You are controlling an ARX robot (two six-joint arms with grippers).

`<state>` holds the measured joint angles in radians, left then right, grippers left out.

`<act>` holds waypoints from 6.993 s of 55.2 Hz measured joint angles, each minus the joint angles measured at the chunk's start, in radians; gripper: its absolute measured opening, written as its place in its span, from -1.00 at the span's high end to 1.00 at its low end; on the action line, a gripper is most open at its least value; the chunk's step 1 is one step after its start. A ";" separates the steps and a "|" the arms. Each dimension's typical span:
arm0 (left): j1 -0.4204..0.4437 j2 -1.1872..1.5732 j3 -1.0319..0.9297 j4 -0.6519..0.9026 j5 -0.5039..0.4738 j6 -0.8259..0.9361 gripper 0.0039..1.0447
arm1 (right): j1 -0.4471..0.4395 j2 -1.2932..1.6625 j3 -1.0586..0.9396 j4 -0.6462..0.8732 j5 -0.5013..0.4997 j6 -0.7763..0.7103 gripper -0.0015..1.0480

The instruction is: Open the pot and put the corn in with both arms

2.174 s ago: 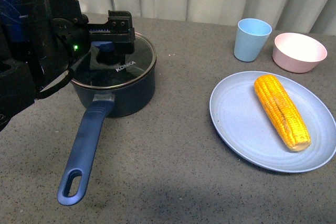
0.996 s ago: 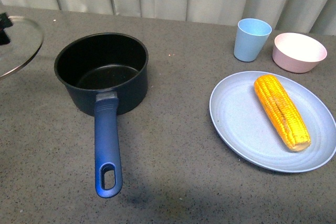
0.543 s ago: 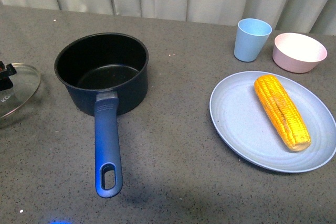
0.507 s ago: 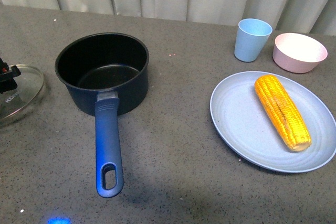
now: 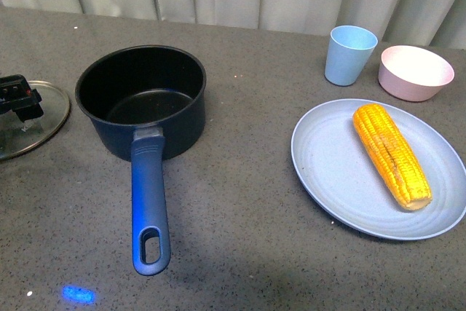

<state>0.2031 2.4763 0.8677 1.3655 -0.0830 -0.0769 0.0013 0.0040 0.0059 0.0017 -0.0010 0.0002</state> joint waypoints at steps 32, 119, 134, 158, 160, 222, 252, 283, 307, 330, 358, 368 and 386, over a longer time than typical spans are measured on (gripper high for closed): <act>0.073 -0.550 -0.496 0.012 0.007 -0.025 -0.64 | 0.000 0.000 0.000 0.000 0.000 0.000 -0.82; -0.203 -2.089 -0.851 -0.976 0.083 0.069 0.93 | -0.001 0.000 0.000 -0.001 0.000 0.000 -0.82; -0.203 -2.217 -0.851 -1.102 0.083 0.069 0.93 | -0.001 0.000 0.000 -0.001 0.000 0.000 -0.82; -0.203 -2.463 -0.850 -1.358 0.083 0.070 0.93 | -0.001 0.000 0.000 -0.001 0.000 0.000 -0.82; -0.203 -2.469 -0.850 -1.360 0.083 0.070 0.93 | -0.001 0.000 0.000 -0.001 0.000 0.000 -0.82; -0.203 -2.472 -0.850 -1.364 0.083 0.072 -0.88 | 0.140 1.780 0.641 0.213 0.024 -0.069 -0.82; -0.203 -2.472 -0.850 -1.364 0.083 0.072 -0.88 | 0.191 1.968 0.801 0.134 0.040 -0.017 -0.63; -0.203 -2.472 -0.850 -1.364 0.083 0.072 -0.88 | 0.242 1.889 0.788 0.137 -0.007 -0.108 0.57; -0.203 -2.472 -0.850 -1.364 0.083 0.072 -0.88 | 0.504 1.844 1.056 0.045 -0.141 -0.169 0.71; -0.203 -2.472 -0.850 -1.364 0.083 0.072 -0.88 | 0.655 2.129 1.431 -0.078 -0.121 -0.065 0.75; -0.203 -2.472 -0.850 -1.365 0.083 0.072 -0.88 | 0.675 2.263 1.591 -0.103 -0.082 -0.014 -0.35; -0.203 -2.472 -0.850 -1.365 0.083 0.072 -0.88 | 0.672 2.235 1.534 -0.042 -0.051 -0.006 -0.84; -0.203 -2.472 -0.850 -1.365 0.083 0.072 -0.88 | 0.557 1.739 0.963 0.295 0.131 0.088 -0.82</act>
<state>-0.0002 0.0040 0.0177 0.0010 -0.0002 -0.0048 0.5587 1.7432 0.9688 0.2970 0.1303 0.0883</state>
